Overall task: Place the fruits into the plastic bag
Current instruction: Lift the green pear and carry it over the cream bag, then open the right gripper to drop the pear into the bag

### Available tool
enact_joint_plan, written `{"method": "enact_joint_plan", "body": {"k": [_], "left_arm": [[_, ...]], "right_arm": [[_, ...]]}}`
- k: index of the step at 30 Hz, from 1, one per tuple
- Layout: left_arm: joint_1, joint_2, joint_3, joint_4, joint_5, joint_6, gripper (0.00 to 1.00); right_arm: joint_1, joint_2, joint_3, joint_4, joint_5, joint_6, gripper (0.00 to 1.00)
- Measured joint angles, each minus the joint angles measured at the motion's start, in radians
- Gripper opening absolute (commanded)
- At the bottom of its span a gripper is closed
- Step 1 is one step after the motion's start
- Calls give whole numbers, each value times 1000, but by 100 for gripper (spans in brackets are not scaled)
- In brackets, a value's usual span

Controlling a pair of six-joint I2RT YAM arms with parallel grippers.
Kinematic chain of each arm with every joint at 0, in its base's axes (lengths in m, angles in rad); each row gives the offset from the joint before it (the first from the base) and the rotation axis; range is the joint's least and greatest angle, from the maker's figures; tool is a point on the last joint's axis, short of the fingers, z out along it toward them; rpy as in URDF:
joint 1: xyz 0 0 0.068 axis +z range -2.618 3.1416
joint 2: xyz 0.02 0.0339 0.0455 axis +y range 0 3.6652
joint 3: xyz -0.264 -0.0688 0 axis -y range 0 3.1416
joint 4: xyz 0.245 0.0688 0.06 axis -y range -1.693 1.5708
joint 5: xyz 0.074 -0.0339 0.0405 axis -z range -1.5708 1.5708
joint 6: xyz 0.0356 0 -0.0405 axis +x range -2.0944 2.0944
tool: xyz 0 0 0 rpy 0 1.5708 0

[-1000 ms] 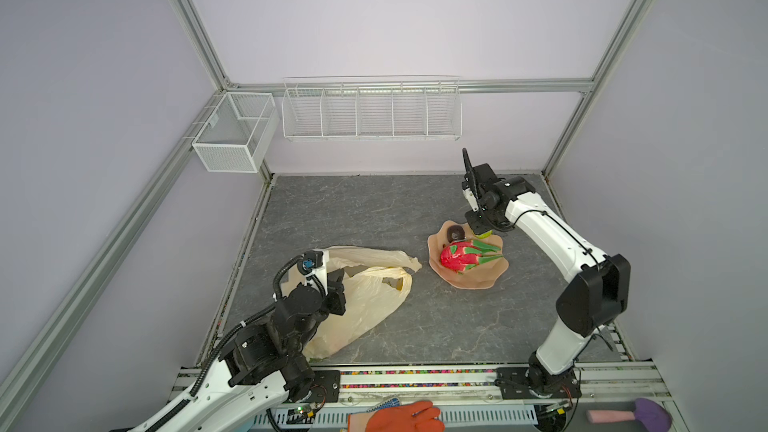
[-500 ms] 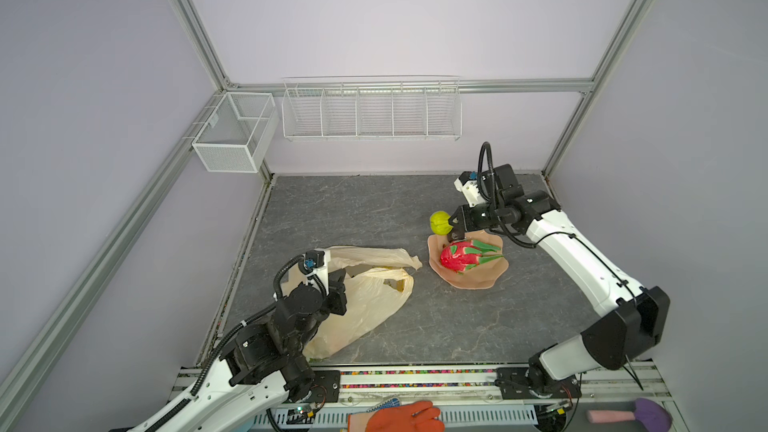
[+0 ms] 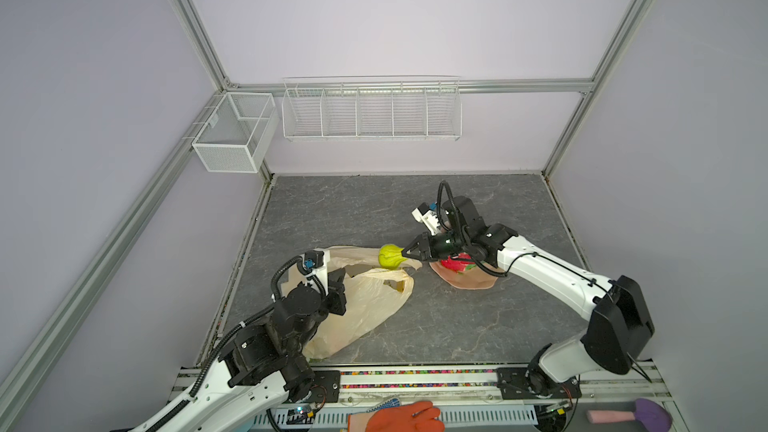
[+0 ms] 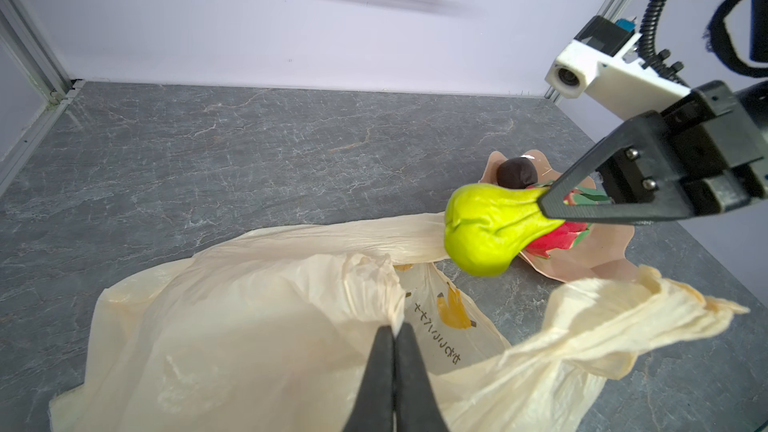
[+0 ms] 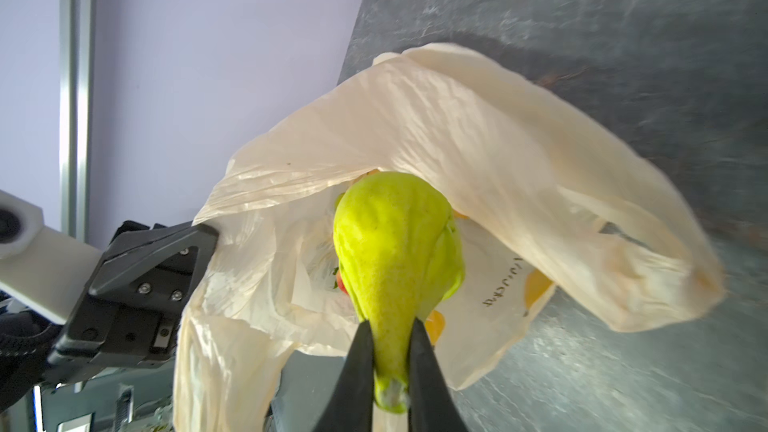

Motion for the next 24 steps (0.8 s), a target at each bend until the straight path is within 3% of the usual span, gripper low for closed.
{"method": "enact_joint_plan", "body": {"k": [16, 21, 24], "left_arm": [[0, 0, 20, 45, 1, 29, 0], [0, 1, 20, 57, 0, 30, 0], [0, 1, 20, 58, 0, 30, 0]], "right_arm": [[166, 287, 62, 210, -150, 155, 11], [205, 393, 120, 296, -208, 233, 30], [227, 406, 127, 311, -229, 262, 56]]}}
